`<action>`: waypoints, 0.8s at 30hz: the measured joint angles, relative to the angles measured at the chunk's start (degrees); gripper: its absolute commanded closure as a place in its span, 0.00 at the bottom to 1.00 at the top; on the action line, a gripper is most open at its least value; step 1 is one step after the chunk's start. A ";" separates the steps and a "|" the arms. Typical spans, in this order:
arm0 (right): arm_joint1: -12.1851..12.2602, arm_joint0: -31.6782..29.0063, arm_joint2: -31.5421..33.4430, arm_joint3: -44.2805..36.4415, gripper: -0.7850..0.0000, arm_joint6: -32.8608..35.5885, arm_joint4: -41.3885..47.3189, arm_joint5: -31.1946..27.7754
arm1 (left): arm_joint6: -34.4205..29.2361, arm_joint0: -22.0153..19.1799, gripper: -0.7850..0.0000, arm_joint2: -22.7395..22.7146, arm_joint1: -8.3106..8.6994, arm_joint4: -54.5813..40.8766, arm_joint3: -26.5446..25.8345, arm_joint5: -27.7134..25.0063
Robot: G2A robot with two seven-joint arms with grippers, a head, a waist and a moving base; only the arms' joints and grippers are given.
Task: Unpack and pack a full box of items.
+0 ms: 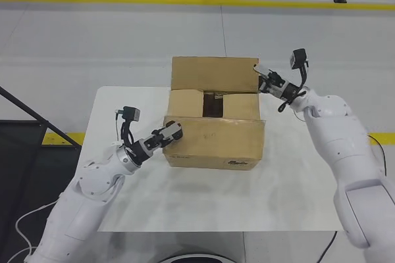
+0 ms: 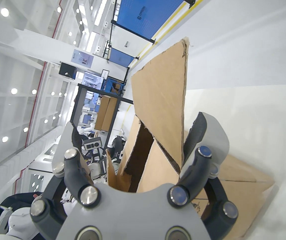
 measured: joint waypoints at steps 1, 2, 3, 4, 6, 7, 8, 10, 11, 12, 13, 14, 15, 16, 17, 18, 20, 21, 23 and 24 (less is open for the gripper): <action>0.13 -0.15 0.53 -0.25 0.00 0.69 0.89 -0.35 | 0.11 -0.16 0.00 0.16 -0.06 0.08 0.13 0.12; 0.27 -0.27 1.00 -0.42 0.00 1.09 1.60 -0.64 | 0.23 -0.34 0.00 0.32 -0.12 0.18 0.28 0.23; 0.44 -0.36 1.43 -0.62 0.00 1.18 1.98 -0.87 | 0.36 -0.59 0.00 0.53 -0.20 0.27 0.46 0.36; 0.53 -0.39 1.60 -0.79 0.00 1.06 1.93 -0.86 | 0.44 -0.76 0.00 0.69 -0.26 0.27 0.57 0.43; 0.65 -0.33 1.51 -1.13 0.00 -0.02 0.62 -0.41 | 0.55 -1.09 0.00 0.98 -0.39 0.32 0.83 0.46; 0.65 -0.34 1.35 -1.33 0.00 -0.77 -0.15 -0.16 | 0.54 -1.19 0.00 1.06 -0.43 0.34 0.93 0.46; 0.62 -0.44 1.18 -1.59 0.00 -1.52 -0.91 0.07 | 0.50 -1.27 0.00 1.12 -0.47 0.34 1.03 0.46; 0.53 -0.67 1.01 -2.15 0.00 -2.84 -2.03 0.52 | 0.45 -1.37 0.00 1.15 -0.54 0.34 1.18 0.42; 0.52 -0.71 1.04 -2.29 0.00 -3.13 -2.24 0.66 | 0.48 -1.36 0.00 1.13 -0.56 0.34 1.24 0.32; 0.52 -0.79 1.18 -2.44 0.00 -3.26 -2.28 0.75 | 0.50 -1.31 0.00 1.09 -0.60 0.28 1.32 0.19; 0.54 -0.86 1.35 -2.55 0.00 -3.19 -2.15 0.73 | 0.52 -1.26 0.00 1.05 -0.62 0.23 1.38 0.15; 0.57 -0.92 1.57 -2.68 0.00 -2.88 -1.91 0.64 | 0.55 -1.22 0.00 1.01 -0.64 0.22 1.43 0.13; 0.65 -0.99 1.90 -2.83 0.00 -2.15 -1.47 0.51 | 0.61 -1.17 0.00 0.98 -0.67 0.25 1.49 0.12; 0.74 -1.02 2.15 -2.91 0.00 -1.48 -1.17 0.44 | 0.66 -1.14 0.00 0.99 -0.70 0.26 1.53 0.12; 0.84 -1.05 2.40 -3.01 0.00 -0.72 -0.91 0.42 | 0.73 -1.14 0.00 1.06 -0.74 0.29 1.57 0.12; 0.99 -1.10 2.72 -3.13 0.00 0.49 -0.54 0.55 | 0.84 -1.19 0.00 1.19 -0.80 0.39 1.65 0.16; 1.27 -1.05 3.11 -3.14 0.00 2.40 -0.34 1.44 | 1.16 -1.37 0.00 1.42 -0.91 0.64 1.81 0.41; 1.45 -1.00 3.35 -3.23 0.00 3.70 -0.21 2.36 | 1.47 -1.55 0.00 1.59 -0.99 0.87 1.89 0.64; 1.73 -1.00 3.73 -3.53 0.00 5.92 0.10 3.83 | 2.17 -1.90 0.00 1.82 -1.11 1.68 2.03 1.17; 1.94 -1.04 4.07 -3.76 0.00 7.34 0.47 4.78 | 2.73 -2.15 0.00 2.04 -1.20 2.25 2.03 1.55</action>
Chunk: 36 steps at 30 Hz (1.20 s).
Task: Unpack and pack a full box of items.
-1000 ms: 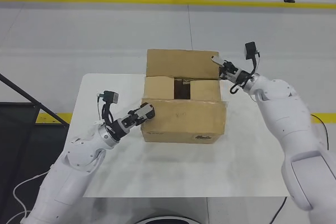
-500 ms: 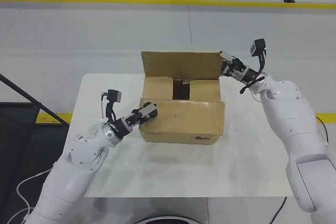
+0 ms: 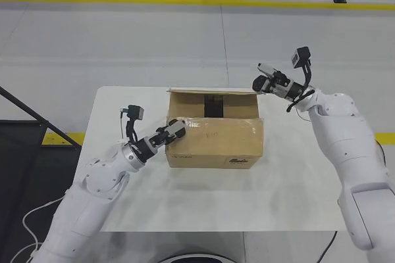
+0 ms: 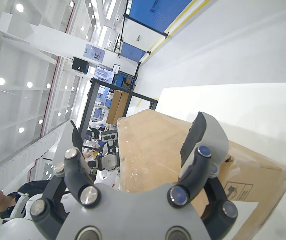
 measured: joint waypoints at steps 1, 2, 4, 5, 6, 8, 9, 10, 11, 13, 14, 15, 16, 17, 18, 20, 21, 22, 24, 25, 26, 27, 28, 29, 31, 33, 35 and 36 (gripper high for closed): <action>0.15 -0.09 0.30 -0.18 0.00 1.17 0.47 0.93 | 0.34 -0.20 0.00 0.20 -0.08 0.22 -0.03 0.22; 0.31 -0.12 0.56 -0.32 0.00 2.33 0.82 2.02 | 0.63 -0.42 0.00 0.39 -0.17 0.34 -0.02 0.41; 0.65 -0.19 0.93 -0.81 0.00 4.24 0.87 4.20 | 1.22 -1.04 0.00 0.81 -0.36 0.72 0.15 0.86; 0.75 -0.37 1.06 -1.17 0.00 5.02 0.97 5.05 | 1.46 -1.32 0.00 1.00 -0.44 1.03 0.25 1.12; 0.89 -0.66 1.28 -1.70 0.00 6.04 1.26 6.14 | 1.77 -1.71 0.00 1.28 -0.55 1.36 0.36 1.47; 1.09 -1.18 1.79 -2.55 0.00 7.10 1.99 7.44 | 2.16 -2.37 0.00 1.69 -0.71 1.95 0.58 2.06; 1.22 -1.64 2.21 -3.20 0.00 7.74 2.75 8.24 | 2.43 -2.86 0.00 1.96 -0.81 2.64 0.76 2.57; 1.32 -1.99 2.49 -3.70 0.00 8.31 3.25 9.00 | 2.62 -3.20 0.00 2.22 -0.91 3.07 0.88 2.93; 1.44 -2.27 2.66 -4.20 0.00 8.74 3.39 9.78 | 2.77 -3.53 0.00 2.51 -1.00 3.36 1.02 3.21; 1.72 -2.88 2.73 -5.56 0.00 9.04 2.66 11.29 | 3.01 -4.36 0.00 3.17 -1.22 4.03 1.64 3.88; 1.83 -3.22 2.80 -6.24 0.00 9.21 2.46 11.86 | 3.09 -4.73 0.00 3.45 -1.32 4.40 1.94 4.22; 2.02 -3.70 2.99 -7.18 0.00 9.53 2.34 12.49 | 3.24 -5.20 0.00 3.84 -1.45 4.78 2.32 4.59; 2.19 -4.08 3.20 -7.85 0.00 9.67 2.32 12.84 | 3.35 -5.53 0.00 4.13 -1.56 4.93 2.60 4.76; 2.38 -4.49 3.45 -8.52 0.00 9.71 2.27 13.13 | 3.43 -5.83 0.00 4.38 -1.66 4.98 2.90 4.84; 2.64 -5.06 3.77 -9.45 0.00 9.73 2.13 13.58 | 3.52 -6.18 0.00 4.66 -1.79 5.01 3.27 4.89; 3.05 -5.97 4.24 -11.01 0.00 9.80 1.84 14.37 | 3.56 -6.56 0.00 4.95 -1.94 5.12 3.70 4.90; 3.34 -6.64 4.55 -12.19 0.00 10.00 1.60 14.93 | 3.57 -6.75 0.00 5.08 -2.02 5.24 3.91 4.86; 3.56 -7.16 4.81 -13.11 0.00 10.23 1.47 15.36 | 3.57 -6.85 0.00 5.14 -2.08 5.29 4.05 4.82; 4.14 -8.50 5.58 -15.37 0.00 10.74 1.36 16.38 | 3.56 -7.02 0.00 5.20 -2.19 5.41 4.31 4.77; 4.39 -9.12 5.93 -16.42 0.00 10.98 1.32 16.85 | 3.58 -7.06 0.00 5.20 -2.23 5.49 4.38 4.73; 4.64 -9.79 6.26 -17.52 0.00 11.26 1.25 17.33 | 3.60 -7.10 0.00 5.20 -2.27 5.57 4.43 4.68; 4.98 -10.72 6.70 -19.06 0.00 11.60 1.12 17.96 | 3.63 -7.13 0.00 5.18 -2.31 5.67 4.49 4.60; 5.23 -11.44 7.03 -20.22 0.00 11.68 0.95 18.41 | 3.68 -7.14 0.00 5.14 -2.35 5.74 4.52 4.53; 5.48 -12.18 7.34 -21.41 0.00 11.68 0.70 18.86 | 3.73 -7.13 0.00 5.11 -2.38 5.80 4.54 4.48; 6.06 -13.94 8.08 -24.28 0.00 11.82 0.16 20.09 | 3.79 -7.11 0.00 5.04 -2.45 6.02 4.57 4.44; 6.64 -15.69 8.87 -27.04 0.00 11.20 -0.69 21.16 | 3.77 -7.07 0.00 4.97 -2.51 6.22 4.56 4.47; 7.08 -17.12 9.48 -29.29 0.00 10.36 -1.55 22.09 | 3.65 -7.04 0.00 4.89 -2.56 6.35 4.53 4.55; 7.35 -18.00 9.85 -30.67 0.00 9.69 -2.13 22.77 | 3.60 -7.00 0.00 4.82 -2.58 6.42 4.50 4.54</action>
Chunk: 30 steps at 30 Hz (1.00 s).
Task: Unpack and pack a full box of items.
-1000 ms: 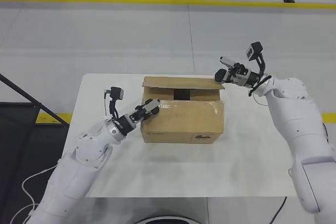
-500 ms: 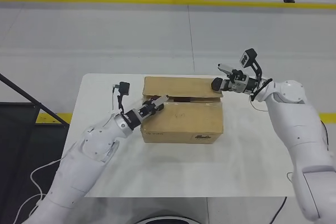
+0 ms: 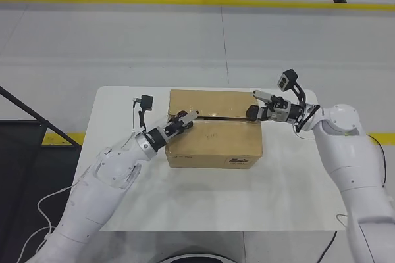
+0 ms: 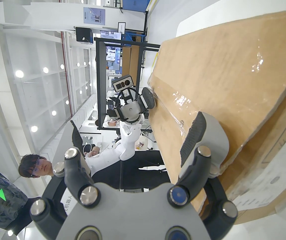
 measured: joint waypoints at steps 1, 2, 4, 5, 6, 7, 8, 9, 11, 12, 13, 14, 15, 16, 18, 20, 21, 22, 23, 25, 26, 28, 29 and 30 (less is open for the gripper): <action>0.17 -0.61 0.23 -0.92 0.00 -0.48 -0.40 0.56 | 0.02 0.06 0.00 -0.08 -0.02 0.03 -0.04 -0.06; 0.33 -1.16 0.43 -1.74 0.00 -0.88 -0.75 1.10 | 0.13 0.16 0.00 -0.20 -0.04 0.04 -0.13 -0.18; 0.62 -2.21 0.76 -3.22 0.00 -1.54 -1.42 2.15 | 0.92 0.63 0.00 -0.76 -0.05 0.03 -0.62 -0.82; 0.72 -2.58 0.87 -3.68 0.00 -1.74 -1.65 2.48 | 1.40 0.96 0.00 -1.13 -0.04 -0.02 -0.94 -1.17; 0.83 -3.02 0.95 -4.19 0.00 -1.84 -1.94 2.84 | 1.98 1.48 0.00 -1.77 0.01 -0.20 -1.43 -1.67; 0.91 -3.29 0.98 -4.51 0.00 -1.84 -2.13 3.04 | 2.31 1.95 0.00 -2.34 0.06 -0.47 -1.83 -2.08; 0.97 -3.52 1.01 -4.78 0.00 -1.85 -2.31 3.18 | 2.60 2.51 0.00 -2.97 0.13 -0.82 -2.28 -2.56; 1.04 -3.77 1.01 -5.07 0.00 -1.92 -2.56 3.30 | 3.00 3.37 0.00 -3.94 0.26 -1.07 -2.94 -3.22; 1.11 -4.01 0.96 -5.36 0.00 -2.10 -2.86 3.47 | 3.73 4.95 0.00 -5.62 0.50 -0.78 -4.05 -4.00; 1.13 -4.08 0.89 -5.45 0.00 -2.34 -3.09 3.56 | 4.49 6.17 0.00 -6.86 0.67 -0.66 -4.86 -4.35; 1.13 -4.09 0.83 -5.49 0.00 -2.47 -3.15 3.63 | 5.14 7.15 0.00 -7.82 0.78 -0.65 -5.48 -4.58; 1.12 -4.06 0.77 -5.48 0.00 -2.59 -3.15 3.68 | 5.85 8.21 0.00 -8.83 0.89 -0.72 -6.13 -4.83; 1.09 -3.97 0.72 -5.38 0.00 -2.85 -3.07 3.74 | 6.90 9.71 0.00 -10.20 1.02 -1.10 -6.99 -5.23; 1.06 -3.88 0.68 -5.29 0.00 -3.20 -2.97 3.76 | 7.79 10.91 0.00 -11.21 1.11 -1.42 -7.61 -5.54; 1.00 -3.73 0.61 -5.25 0.00 -3.94 -2.97 3.58 | 10.12 13.95 0.00 -13.30 1.24 -1.75 -8.95 -5.85; 1.00 -3.73 0.60 -5.26 0.00 -3.99 -3.01 3.54 | 12.41 16.75 0.00 -14.58 1.25 -2.37 -10.06 -6.00; 1.00 -3.73 0.60 -5.26 0.00 -3.97 -3.01 3.54 | 13.97 18.64 0.00 -15.30 1.23 -2.58 -10.72 -6.10; 1.00 -3.73 0.60 -5.26 0.00 -3.95 -3.01 3.54 | 15.11 20.08 0.00 -15.77 1.20 -2.84 -11.27 -6.23; 1.00 -3.73 0.60 -5.26 0.00 -3.94 -3.01 3.54 | 16.10 21.52 0.00 -16.16 1.16 -3.36 -11.88 -6.41; 1.00 -3.74 0.60 -5.26 0.00 -3.94 -3.01 3.54 | 17.06 24.38 0.00 -16.91 1.14 -4.65 -13.16 -6.80; 1.00 -3.74 0.60 -5.26 0.00 -3.94 -3.01 3.54 | 17.07 24.78 0.00 -17.00 1.14 -4.80 -13.31 -6.85; 1.00 -3.74 0.61 -5.26 0.00 -3.94 -3.01 3.54 | 16.98 24.71 0.00 -17.00 1.15 -4.79 -13.31 -6.86; 1.00 -3.74 0.61 -5.26 0.00 -3.94 -3.01 3.54 | 16.96 24.65 0.00 -16.99 1.15 -4.77 -13.28 -6.85; 1.00 -3.74 0.61 -5.26 0.00 -3.94 -3.01 3.54 | 16.96 24.62 0.00 -16.98 1.15 -4.75 -13.26 -6.84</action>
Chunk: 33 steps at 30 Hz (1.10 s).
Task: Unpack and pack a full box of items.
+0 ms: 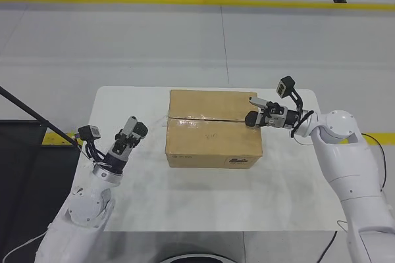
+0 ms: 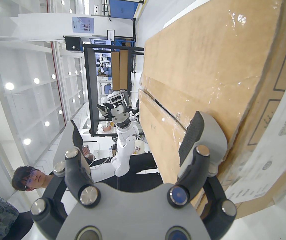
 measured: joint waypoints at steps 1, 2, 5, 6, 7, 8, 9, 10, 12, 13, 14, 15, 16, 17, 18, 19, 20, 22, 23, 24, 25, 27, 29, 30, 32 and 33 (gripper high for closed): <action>0.00 0.00 0.00 0.00 0.00 0.00 0.00 0.00 | 0.00 0.00 0.00 0.00 0.00 0.00 0.00 0.00; 0.00 0.00 0.00 0.00 0.00 0.00 0.00 0.00 | 0.00 0.00 0.00 0.00 0.00 0.00 0.00 0.00; 0.00 0.00 0.00 0.00 0.00 0.00 0.00 0.00 | 0.07 0.03 0.00 0.01 -0.01 0.07 0.03 0.09; 0.00 0.00 0.00 0.00 0.00 0.00 0.00 0.00 | 0.55 0.18 0.00 0.24 -0.08 0.51 0.04 0.74; 0.00 0.00 0.00 0.00 0.00 0.00 0.00 0.00 | 1.00 0.38 0.00 0.68 -0.19 0.82 0.12 1.43; 0.00 0.00 0.00 0.00 0.00 0.00 0.00 0.00 | 1.65 0.63 0.00 1.27 -0.34 0.82 0.39 2.14; 0.00 0.00 0.00 0.00 0.00 0.00 0.00 0.00 | 2.71 0.95 0.00 2.19 -0.57 0.53 0.93 2.86; 0.00 0.00 0.00 0.00 0.00 0.00 0.00 0.00 | 3.52 1.15 0.00 2.92 -0.76 0.00 1.40 3.21; 0.00 0.00 0.00 0.00 0.00 0.00 0.00 0.00 | 4.91 1.65 0.00 4.69 -1.19 -1.30 2.46 3.30; 0.00 0.00 0.00 0.00 0.00 0.00 0.00 0.00 | 5.44 1.89 0.00 5.37 -1.36 -1.49 2.96 3.26; 0.00 0.00 0.00 0.00 0.00 0.00 0.00 0.00 | 6.09 2.10 0.00 6.02 -1.53 -1.79 3.49 3.31; 0.00 0.00 0.00 0.00 0.00 0.00 0.00 0.00 | 6.74 2.22 0.00 6.89 -1.78 -2.55 4.24 3.53; 0.00 0.00 0.00 0.00 0.00 0.00 0.00 0.00 | 7.03 2.10 0.00 7.46 -1.95 -3.26 4.88 3.70; 0.00 0.00 0.00 0.00 0.00 0.00 0.00 0.00 | 7.43 1.80 0.00 7.90 -2.12 -3.85 5.73 4.01; 0.00 0.00 0.00 0.00 0.00 0.00 0.00 0.00 | 8.36 1.14 0.00 8.37 -2.36 -4.41 7.07 4.61; 0.00 0.00 0.00 0.00 0.00 0.00 0.00 0.00 | 9.22 0.50 0.00 8.70 -2.56 -4.88 8.11 5.05; 0.00 0.00 0.00 0.00 0.00 0.00 0.00 0.00 | 10.14 -0.26 0.00 9.02 -2.78 -5.44 9.23 5.47; 0.00 0.00 0.00 0.00 0.00 0.00 0.00 0.00 | 12.25 -2.32 0.00 9.55 -3.33 -7.65 11.93 6.13; 0.00 0.00 0.00 0.00 0.00 0.00 0.00 0.00 | 13.06 -3.22 0.00 9.61 -3.53 -8.45 13.07 6.16; 0.00 0.00 0.00 0.00 0.00 0.00 0.00 0.00 | 14.09 -4.34 0.00 9.63 -3.78 -9.30 14.50 6.08; 0.00 0.00 0.00 0.00 0.00 0.00 0.00 0.00 | 14.70 -5.12 0.00 9.65 -3.96 -9.97 15.52 6.04; 0.00 0.00 0.00 0.00 0.00 0.00 0.00 0.00 | 15.49 -6.85 0.00 9.72 -4.34 -11.36 17.72 6.35; 0.00 0.00 0.00 0.00 0.00 0.00 0.00 0.00 | 15.40 -8.25 0.00 9.67 -4.59 -12.31 19.45 6.71; 0.00 0.00 0.00 0.00 0.00 0.00 0.00 0.00 | 15.56 -9.07 0.00 9.64 -4.74 -12.44 20.42 6.81; 0.00 0.00 0.00 0.00 0.00 0.00 0.00 0.00 | 16.12 -10.08 0.00 9.57 -4.98 -12.73 21.56 6.71; 0.00 0.00 0.00 0.00 0.00 0.00 0.00 0.00 | 16.51 -10.67 0.00 9.45 -5.14 -13.04 22.12 6.47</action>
